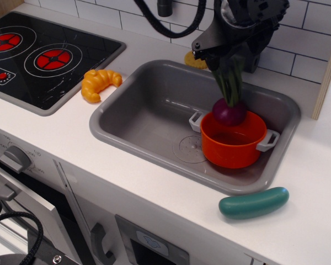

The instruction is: Put beet in pot sink

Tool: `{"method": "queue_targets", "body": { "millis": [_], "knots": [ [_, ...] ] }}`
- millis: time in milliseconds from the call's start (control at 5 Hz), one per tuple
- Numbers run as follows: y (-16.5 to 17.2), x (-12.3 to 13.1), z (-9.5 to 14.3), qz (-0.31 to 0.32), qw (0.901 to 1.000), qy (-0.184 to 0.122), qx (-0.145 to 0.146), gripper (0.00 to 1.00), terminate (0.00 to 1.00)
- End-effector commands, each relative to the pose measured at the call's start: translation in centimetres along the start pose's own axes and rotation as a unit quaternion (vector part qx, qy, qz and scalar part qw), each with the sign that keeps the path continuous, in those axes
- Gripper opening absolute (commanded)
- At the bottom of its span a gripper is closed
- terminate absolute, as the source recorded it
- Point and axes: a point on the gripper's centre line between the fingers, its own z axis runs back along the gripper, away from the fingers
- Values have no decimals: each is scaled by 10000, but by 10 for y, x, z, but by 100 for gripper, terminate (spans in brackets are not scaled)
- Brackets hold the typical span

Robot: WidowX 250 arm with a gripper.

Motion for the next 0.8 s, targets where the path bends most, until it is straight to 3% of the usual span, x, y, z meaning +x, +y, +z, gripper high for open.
{"method": "queue_targets", "body": {
  "millis": [0,600],
  "knots": [
    [-6,22,33,26,9992,-40,-391,100,0],
    [-3,24,43,-543,9979,68,-360,100,0]
  ]
}}
